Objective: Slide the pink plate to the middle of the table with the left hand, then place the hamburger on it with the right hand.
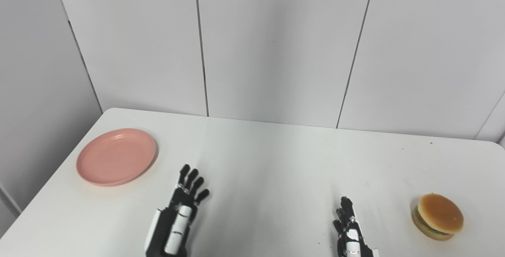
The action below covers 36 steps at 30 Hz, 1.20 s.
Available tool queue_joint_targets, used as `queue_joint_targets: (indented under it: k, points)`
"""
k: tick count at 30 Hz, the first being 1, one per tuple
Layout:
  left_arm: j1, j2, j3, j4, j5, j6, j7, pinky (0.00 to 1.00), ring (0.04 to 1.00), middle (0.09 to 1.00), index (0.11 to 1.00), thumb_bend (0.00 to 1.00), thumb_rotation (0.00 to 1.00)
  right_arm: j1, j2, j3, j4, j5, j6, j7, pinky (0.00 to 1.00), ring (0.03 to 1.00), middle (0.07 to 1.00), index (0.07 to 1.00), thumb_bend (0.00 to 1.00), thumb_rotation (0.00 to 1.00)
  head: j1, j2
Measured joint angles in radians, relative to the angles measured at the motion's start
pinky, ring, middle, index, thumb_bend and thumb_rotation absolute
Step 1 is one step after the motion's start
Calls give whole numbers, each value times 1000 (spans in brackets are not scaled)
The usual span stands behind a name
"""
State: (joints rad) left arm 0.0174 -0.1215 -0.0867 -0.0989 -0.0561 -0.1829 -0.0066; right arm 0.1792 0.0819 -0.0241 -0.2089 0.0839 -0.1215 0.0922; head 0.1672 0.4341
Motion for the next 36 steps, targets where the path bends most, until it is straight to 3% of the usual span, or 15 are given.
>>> queue_joint_targets:
  k: [8, 13, 21, 31, 36]
  points:
    - [-150, 61, 102, -63, 1, 56, 24, 816, 906, 945, 976, 811, 766, 0, 1, 5, -4, -4, -1, -9, 1000, 992, 997, 940, 682, 1000, -5, 8]
    - [-237, 130, 155, -59, -2, 87, 25, 795, 889, 901, 889, 822, 748, 0, 1, 6, -6, -4, -1, -10, 1000, 990, 995, 938, 684, 1000, -3, 14]
    - [-317, 192, 234, -18, -76, 151, 25, 801, 868, 891, 881, 839, 702, 0, 1, 7, -8, -6, -1, -16, 1000, 975, 987, 928, 672, 1000, -2, 18]
    - [-409, 261, 348, 21, -203, 252, 25, 842, 977, 988, 923, 828, 749, 1, 1, 11, -11, -12, -1, -19, 997, 973, 986, 933, 641, 1000, -3, 25]
    - [-459, 301, 403, 108, -281, 310, 23, 845, 959, 977, 921, 857, 759, 2, 1, 14, -13, -12, 1, -19, 991, 970, 982, 930, 637, 1000, -2, 26]
